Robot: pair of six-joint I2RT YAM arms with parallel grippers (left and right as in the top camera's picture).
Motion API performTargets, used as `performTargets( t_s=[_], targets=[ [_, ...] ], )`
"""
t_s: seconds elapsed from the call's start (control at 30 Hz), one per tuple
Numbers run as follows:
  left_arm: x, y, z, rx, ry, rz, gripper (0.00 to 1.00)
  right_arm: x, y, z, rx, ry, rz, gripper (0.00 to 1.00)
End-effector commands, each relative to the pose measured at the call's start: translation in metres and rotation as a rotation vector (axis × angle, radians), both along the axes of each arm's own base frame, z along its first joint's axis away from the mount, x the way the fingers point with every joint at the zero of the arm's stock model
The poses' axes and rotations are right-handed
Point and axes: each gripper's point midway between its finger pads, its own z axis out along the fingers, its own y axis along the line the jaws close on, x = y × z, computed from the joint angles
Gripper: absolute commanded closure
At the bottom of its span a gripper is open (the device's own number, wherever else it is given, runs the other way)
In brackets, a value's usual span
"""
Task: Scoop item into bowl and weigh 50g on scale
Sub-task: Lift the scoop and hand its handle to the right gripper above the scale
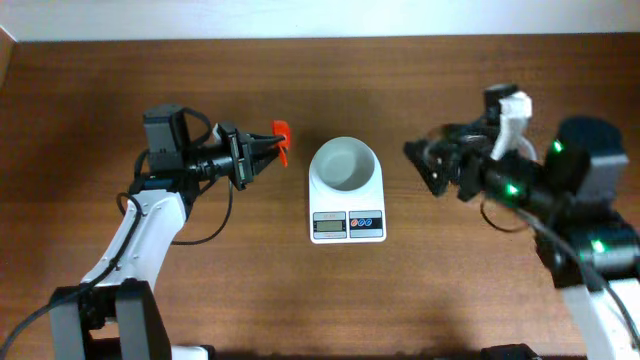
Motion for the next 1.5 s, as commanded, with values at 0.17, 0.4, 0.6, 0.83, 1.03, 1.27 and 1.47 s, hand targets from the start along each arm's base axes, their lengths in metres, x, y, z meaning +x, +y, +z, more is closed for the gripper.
performTargets(
  t_s=[0.17, 0.4, 0.6, 0.83, 1.03, 1.27, 1.47],
  targets=[
    [-0.010, -0.036, 0.003, 0.013, 0.013, -0.052, 1.00, 0.015, 0.044, -0.043, 0.008, 0.249, -0.072, 0.55],
    [-0.016, -0.064, -0.007, 0.081, 0.016, -0.062, 1.00, 0.006, 0.107, -0.078, -0.162, 0.220, -0.127, 0.44],
    [-0.019, -0.069, -0.008, 0.082, 0.016, -0.075, 1.00, 0.015, 0.142, -0.113, -0.176, 0.274, -0.112, 0.43],
    [-0.014, -0.070, 0.000, 0.080, -0.053, -0.082, 1.00, 0.031, 0.147, -0.136, -0.165, 0.333, -0.188, 0.47],
    [-0.015, -0.070, 0.000, 0.078, -0.058, -0.089, 1.00, 0.044, 0.141, -0.129, -0.158, 0.282, -0.251, 0.59],
    [-0.016, -0.071, 0.001, 0.075, -0.058, -0.092, 1.00, 0.049, 0.138, -0.126, -0.155, 0.258, -0.283, 0.75],
    [-0.016, -0.071, 0.001, 0.075, -0.058, -0.093, 1.00, 0.049, 0.138, -0.125, -0.154, 0.257, -0.283, 0.76]
  ],
)
